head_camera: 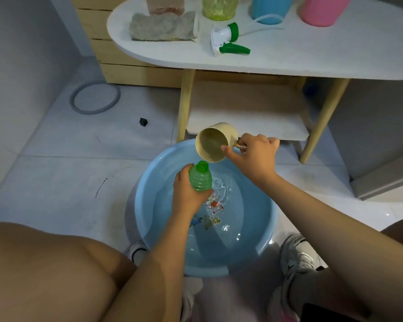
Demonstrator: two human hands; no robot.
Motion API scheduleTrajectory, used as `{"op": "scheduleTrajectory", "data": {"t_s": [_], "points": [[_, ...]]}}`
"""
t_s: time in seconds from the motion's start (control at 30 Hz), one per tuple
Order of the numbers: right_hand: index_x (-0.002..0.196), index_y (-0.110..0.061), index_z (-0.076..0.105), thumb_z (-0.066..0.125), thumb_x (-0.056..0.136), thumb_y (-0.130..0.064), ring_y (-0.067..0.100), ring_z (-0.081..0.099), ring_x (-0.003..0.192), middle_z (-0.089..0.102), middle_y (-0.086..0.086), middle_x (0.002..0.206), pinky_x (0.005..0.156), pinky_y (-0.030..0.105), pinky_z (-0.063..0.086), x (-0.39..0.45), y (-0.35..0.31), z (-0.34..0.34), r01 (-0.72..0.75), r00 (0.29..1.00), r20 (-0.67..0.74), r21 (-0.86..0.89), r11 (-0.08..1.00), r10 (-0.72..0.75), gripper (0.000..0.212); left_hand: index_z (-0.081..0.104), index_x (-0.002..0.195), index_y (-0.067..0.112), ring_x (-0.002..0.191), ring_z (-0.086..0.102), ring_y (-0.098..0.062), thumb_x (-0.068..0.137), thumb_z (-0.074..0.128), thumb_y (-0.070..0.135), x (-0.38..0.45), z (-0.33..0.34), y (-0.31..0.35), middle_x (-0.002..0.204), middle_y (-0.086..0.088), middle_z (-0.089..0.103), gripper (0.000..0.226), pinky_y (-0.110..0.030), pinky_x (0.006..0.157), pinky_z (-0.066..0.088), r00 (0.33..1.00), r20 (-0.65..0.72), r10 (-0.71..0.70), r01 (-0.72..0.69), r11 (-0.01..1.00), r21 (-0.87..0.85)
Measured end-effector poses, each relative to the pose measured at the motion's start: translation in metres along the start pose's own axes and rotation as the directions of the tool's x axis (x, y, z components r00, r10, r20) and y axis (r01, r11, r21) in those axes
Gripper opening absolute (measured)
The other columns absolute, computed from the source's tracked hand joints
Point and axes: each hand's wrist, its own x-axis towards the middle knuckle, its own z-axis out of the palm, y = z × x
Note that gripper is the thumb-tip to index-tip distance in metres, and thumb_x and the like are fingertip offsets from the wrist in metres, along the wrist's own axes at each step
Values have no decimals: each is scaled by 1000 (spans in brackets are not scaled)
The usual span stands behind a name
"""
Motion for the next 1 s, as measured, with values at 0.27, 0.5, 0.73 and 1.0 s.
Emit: {"op": "scheduleTrajectory", "data": {"t_s": [0.27,0.5,0.73,1.0], "points": [[71,-10,63,55,74,-61,25,54,68,63,1,61,75,34,18,-3,-3,3,123,980,-158,-14,992,-124,52,45,124,23,105,52,-16,59,87,20,3,2,4,117,3,50,77,-28,82,44,1000,9,0,1,1000,-20],[67,-10,60,48,74,-63,25,53,62,61,0,57,72,34,19,-1,-2,7,140,964,-230,-3,990,-137,54,47,118,24,103,56,-19,56,88,22,5,4,0,115,0,54,74,-35,85,50,1000,-13,-5,5,999,-38],[66,-13,58,53,74,-61,23,52,60,60,-3,57,73,33,21,0,-2,8,181,945,-271,-35,983,-183,49,47,120,23,104,54,-18,60,87,18,4,2,5,118,0,53,72,-28,81,44,1000,-14,-12,11,998,-66],[66,-13,56,55,75,-59,24,54,65,62,-2,63,75,34,23,0,-1,6,252,914,-298,-111,961,-274,47,46,122,23,106,53,-19,60,87,20,2,3,5,120,0,51,75,-28,82,43,1000,8,-18,18,999,-36]]}}
